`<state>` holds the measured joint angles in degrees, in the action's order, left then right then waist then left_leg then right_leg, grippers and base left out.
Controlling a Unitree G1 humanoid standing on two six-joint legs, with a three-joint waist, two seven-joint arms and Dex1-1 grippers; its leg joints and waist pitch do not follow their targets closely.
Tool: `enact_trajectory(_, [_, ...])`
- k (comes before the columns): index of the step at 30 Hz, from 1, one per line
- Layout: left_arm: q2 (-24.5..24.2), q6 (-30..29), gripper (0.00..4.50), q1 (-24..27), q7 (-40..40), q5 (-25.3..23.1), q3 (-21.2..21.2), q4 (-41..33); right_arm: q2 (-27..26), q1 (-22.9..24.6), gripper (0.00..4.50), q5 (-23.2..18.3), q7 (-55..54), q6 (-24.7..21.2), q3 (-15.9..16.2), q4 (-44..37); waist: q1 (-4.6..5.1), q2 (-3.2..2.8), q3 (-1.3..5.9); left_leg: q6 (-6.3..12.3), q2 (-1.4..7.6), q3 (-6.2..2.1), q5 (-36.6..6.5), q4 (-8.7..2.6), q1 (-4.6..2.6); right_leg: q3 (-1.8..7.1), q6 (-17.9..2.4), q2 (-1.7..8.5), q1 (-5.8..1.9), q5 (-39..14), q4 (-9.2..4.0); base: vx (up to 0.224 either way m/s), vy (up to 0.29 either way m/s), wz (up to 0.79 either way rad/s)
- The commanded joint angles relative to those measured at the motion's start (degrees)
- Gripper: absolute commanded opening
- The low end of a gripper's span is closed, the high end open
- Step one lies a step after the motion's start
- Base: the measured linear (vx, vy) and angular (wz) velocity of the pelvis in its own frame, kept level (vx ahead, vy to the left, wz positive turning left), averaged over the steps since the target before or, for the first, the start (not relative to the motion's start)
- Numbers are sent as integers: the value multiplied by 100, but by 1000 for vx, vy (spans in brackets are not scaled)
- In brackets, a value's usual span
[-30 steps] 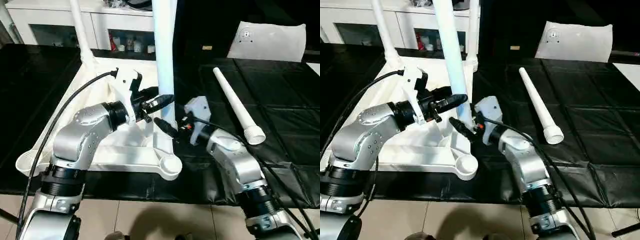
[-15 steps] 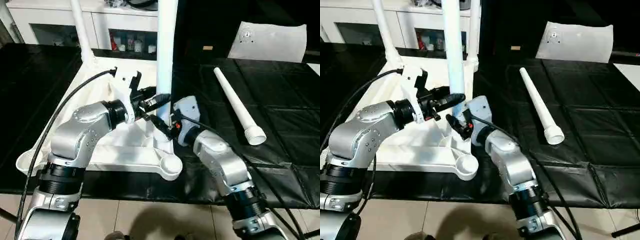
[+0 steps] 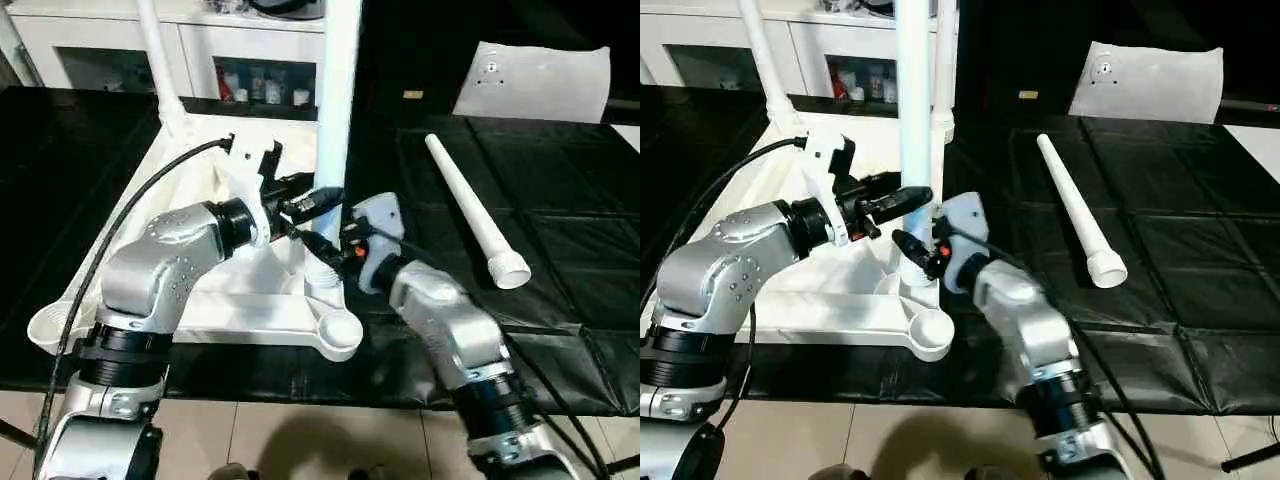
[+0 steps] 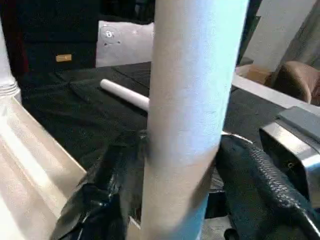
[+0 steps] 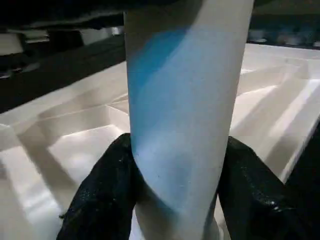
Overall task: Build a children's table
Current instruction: Pick table leg
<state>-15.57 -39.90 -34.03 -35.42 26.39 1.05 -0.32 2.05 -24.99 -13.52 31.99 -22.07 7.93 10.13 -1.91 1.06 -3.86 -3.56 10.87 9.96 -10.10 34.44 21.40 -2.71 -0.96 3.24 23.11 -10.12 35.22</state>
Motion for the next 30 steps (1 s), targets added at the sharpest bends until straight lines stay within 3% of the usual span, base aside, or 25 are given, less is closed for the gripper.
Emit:
enact_trajectory(1, [49,-44,295,-145,18,153,-123,-161,25,-61,188,-274,320,-75,-68,-368,-18,-32,426,-61,163,-41,-1061,-379,-67,259,-950,373,-309,-1184,-406,0,0,0])
enact_trajectory(6, [217,-387,301,-93,-254,910,-423,-444,243,21,188,-850,864,-388,-258,-645,-34,-13,424,-11,163,-34,-1061,-371,-72,247,-1005,376,-307,-1360,-411,0,0,0])
enact_trajectory(8, [204,-714,301,14,-531,1420,-578,-516,476,73,188,-1360,1424,-754,-374,-803,-35,-9,416,14,159,-30,-1070,-367,-66,246,-1001,362,-298,-1385,-423,0,0,0])
enact_trajectory(17, [162,-1171,301,3,-679,2046,-837,-500,1129,29,188,-2182,2299,-1604,-600,-934,-86,22,418,46,149,-32,-980,-353,-67,231,-912,365,-309,-1667,-450,0,0,0])
enact_trajectory(28, [-65,-1150,301,131,-978,2044,-547,-724,1546,4,188,-2496,2683,-2049,-565,-1092,-134,40,421,47,165,-30,-860,-353,-65,232,-846,370,-300,-1701,-449,0,0,0])
enact_trajectory(29, [-64,-1196,272,128,-1050,2127,-525,-722,1604,13,188,-2478,2727,-2062,-509,-1122,-144,45,419,32,159,-25,-882,-350,-64,231,-823,371,-296,-1761,-459,0,0,0])
enact_trajectory(30, [-62,-1223,272,127,-1070,2164,-515,-720,1623,19,188,-2463,2735,-2057,-485,-1132,-149,44,418,26,157,-26,-878,-348,-65,232,-815,372,-293,-1773,-459,0,0,0])
